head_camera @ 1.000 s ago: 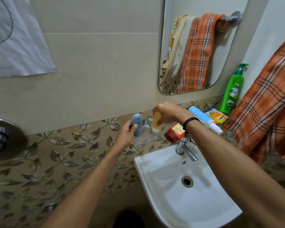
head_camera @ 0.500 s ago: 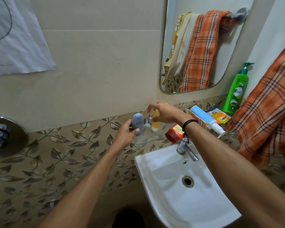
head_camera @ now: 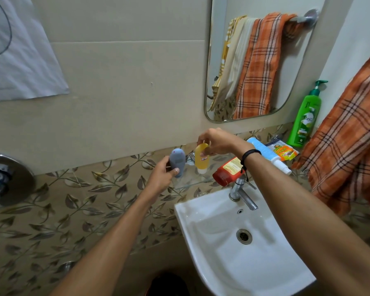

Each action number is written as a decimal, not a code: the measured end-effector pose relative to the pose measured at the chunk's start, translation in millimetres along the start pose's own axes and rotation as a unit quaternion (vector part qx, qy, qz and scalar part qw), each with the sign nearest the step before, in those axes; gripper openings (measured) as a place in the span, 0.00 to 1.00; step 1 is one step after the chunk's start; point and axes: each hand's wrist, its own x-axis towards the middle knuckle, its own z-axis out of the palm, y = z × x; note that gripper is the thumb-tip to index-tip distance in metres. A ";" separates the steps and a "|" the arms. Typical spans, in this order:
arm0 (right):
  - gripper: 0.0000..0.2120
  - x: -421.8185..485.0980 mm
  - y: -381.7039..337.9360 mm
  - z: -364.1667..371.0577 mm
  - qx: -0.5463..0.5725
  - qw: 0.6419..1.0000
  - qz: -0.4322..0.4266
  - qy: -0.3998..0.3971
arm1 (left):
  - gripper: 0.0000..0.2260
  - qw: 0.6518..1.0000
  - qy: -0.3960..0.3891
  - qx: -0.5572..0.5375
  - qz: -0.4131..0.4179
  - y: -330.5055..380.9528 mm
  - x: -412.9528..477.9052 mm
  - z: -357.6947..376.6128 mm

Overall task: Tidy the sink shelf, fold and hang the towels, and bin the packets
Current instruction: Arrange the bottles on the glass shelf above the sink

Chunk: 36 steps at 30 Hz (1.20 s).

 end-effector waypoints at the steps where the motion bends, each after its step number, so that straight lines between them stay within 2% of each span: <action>1: 0.13 -0.1 0.2 -0.4 0.003 1.000 0.001 0.002 | 0.18 1.000 -0.001 -0.001 -0.001 -0.2 0.3 -0.5; 16: 0.15 -6.7 4.4 10.1 -0.011 0.998 0.009 0.058 | 0.20 1.000 0.014 0.020 -0.003 -0.6 -1.7 3.9; 36: 0.17 -10.3 12.8 1.3 -0.041 0.998 0.021 0.044 | 0.20 0.999 0.024 0.027 0.008 6.7 -2.9 14.3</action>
